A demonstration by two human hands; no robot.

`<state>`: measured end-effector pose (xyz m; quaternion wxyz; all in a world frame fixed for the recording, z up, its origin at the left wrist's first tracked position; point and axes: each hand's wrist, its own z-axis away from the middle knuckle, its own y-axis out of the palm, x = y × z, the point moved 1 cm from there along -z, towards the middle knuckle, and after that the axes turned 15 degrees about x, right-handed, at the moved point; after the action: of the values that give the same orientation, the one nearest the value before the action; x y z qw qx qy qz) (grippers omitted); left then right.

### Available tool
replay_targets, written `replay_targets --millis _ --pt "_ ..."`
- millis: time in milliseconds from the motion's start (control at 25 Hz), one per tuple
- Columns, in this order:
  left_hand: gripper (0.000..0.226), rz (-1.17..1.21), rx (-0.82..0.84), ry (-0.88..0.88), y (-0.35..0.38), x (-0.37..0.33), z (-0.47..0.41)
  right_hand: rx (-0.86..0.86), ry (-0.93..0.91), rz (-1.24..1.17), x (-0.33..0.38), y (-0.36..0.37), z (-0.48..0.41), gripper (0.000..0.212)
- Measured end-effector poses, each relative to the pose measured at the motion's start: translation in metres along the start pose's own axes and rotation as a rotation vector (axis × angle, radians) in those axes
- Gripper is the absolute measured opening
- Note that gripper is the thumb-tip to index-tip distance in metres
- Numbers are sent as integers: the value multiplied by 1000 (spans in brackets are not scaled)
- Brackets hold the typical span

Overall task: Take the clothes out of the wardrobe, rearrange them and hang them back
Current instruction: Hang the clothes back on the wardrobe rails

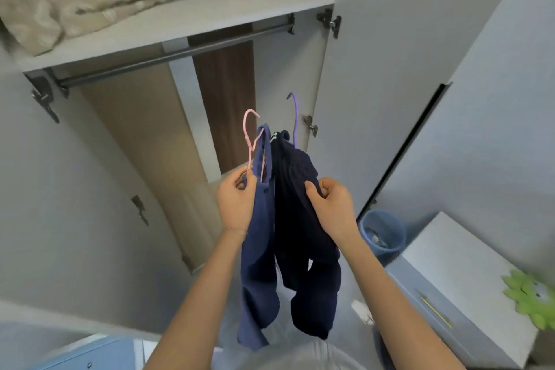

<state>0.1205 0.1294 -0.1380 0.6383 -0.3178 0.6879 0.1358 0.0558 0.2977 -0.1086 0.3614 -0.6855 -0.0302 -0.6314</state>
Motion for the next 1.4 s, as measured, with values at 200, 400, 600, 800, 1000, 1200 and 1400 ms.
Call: replay_targets --millis 200,400,600,800,1000,1200,1400 --pt "17 -73 -195 -38 5 10 -72 151 -69 -16 -4 -13 -102 41" --pt "21 -125 -410 -111 -1 17 -116 347 -177 37 8 -4 -179 42" --pt "19 -163 -574 -147 -35 23 -143 499 -275 6 30 24 -231 43" --pt "19 -188 -688 -200 -85 51 -174 538 -345 -10 38 74 -264 39" --pt "21 -204 -762 -185 -149 84 -216 523 -373 -9 45 129 -300 43" --pt "25 -229 -785 -130 -214 95 -251 535 -422 33 69 183 -333 40" --pt "29 -259 -813 -228 -259 119 -277 538 -458 31 77 222 -350 40"
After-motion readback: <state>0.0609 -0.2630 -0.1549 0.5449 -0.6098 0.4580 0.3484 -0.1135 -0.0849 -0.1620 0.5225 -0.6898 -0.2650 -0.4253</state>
